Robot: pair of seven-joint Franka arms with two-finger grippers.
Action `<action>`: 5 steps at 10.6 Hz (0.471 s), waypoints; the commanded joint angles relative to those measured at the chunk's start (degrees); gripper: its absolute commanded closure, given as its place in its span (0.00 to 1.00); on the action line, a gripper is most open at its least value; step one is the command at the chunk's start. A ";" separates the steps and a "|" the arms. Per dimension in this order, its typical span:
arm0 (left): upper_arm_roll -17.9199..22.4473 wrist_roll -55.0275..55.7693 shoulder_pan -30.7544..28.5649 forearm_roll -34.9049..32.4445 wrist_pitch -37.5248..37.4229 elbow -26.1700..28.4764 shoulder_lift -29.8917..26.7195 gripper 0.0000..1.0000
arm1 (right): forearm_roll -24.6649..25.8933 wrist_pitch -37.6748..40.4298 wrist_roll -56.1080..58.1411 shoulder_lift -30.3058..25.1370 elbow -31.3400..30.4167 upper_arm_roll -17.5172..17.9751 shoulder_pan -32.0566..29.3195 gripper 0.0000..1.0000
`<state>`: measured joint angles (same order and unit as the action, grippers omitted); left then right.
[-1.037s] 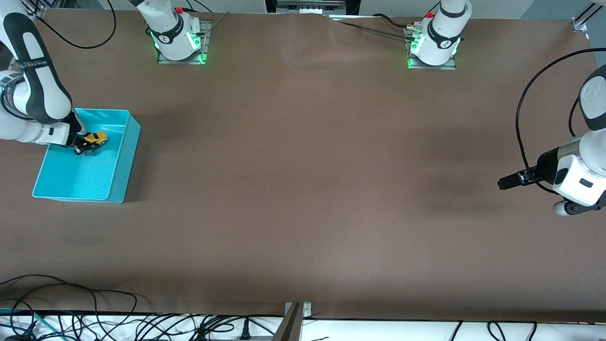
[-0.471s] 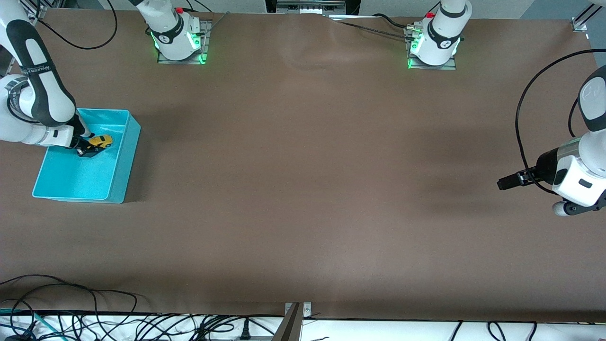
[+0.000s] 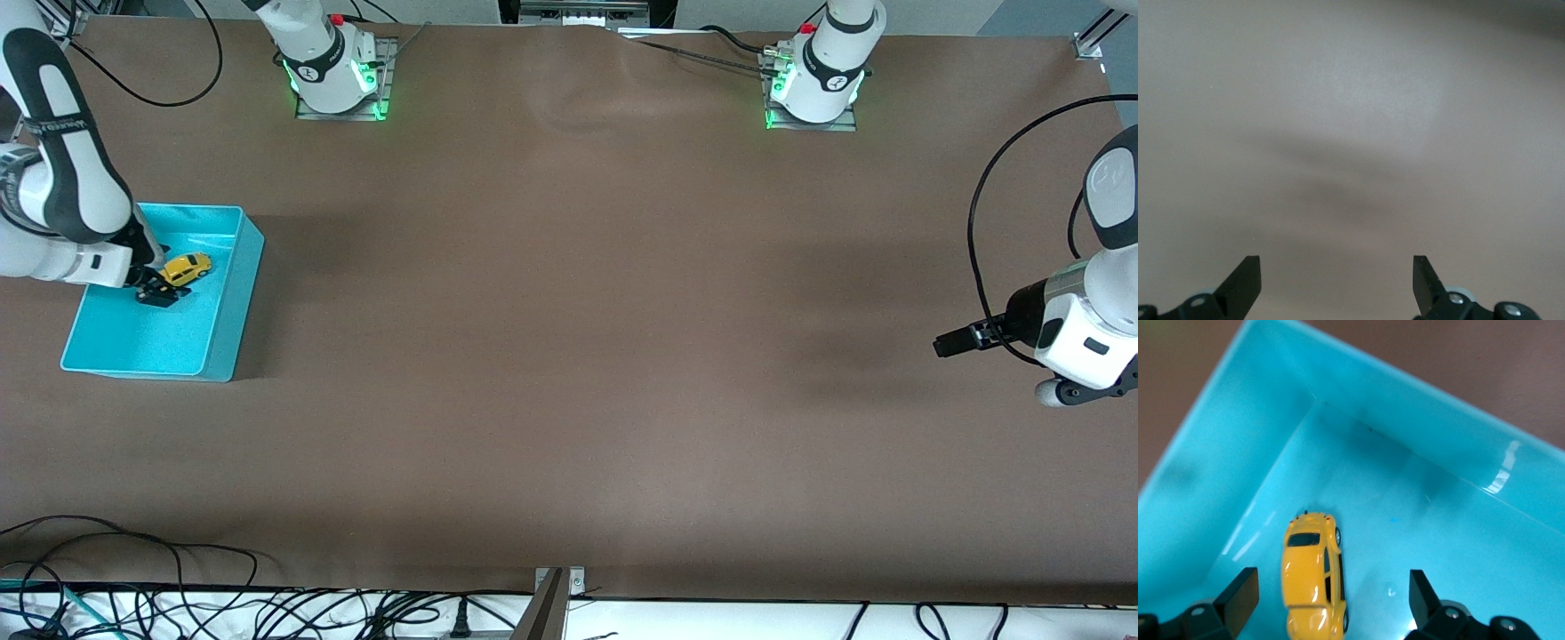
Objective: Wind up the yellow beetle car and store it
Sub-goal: 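Open the right gripper to drop the car in the bin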
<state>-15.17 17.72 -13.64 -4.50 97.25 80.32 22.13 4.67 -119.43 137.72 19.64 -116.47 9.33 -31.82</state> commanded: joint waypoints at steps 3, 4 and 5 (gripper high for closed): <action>-0.38 -0.93 0.01 -1.22 -0.57 -0.78 -0.07 0.00 | -0.45 11.83 -1.58 -8.39 0.63 1.39 -0.52 0.00; -0.38 -0.76 0.01 -1.22 -0.57 -0.87 -0.07 0.00 | -0.45 13.41 -2.19 -9.87 0.37 1.48 -0.44 0.00; -0.38 -0.76 0.01 -1.22 -0.57 -0.87 -0.07 0.00 | -0.54 14.39 -2.37 -11.19 0.19 1.57 -0.26 0.00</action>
<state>-15.24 17.68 -13.62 -4.50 97.25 80.28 22.13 4.67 -107.12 136.28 10.50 -115.90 10.28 -31.82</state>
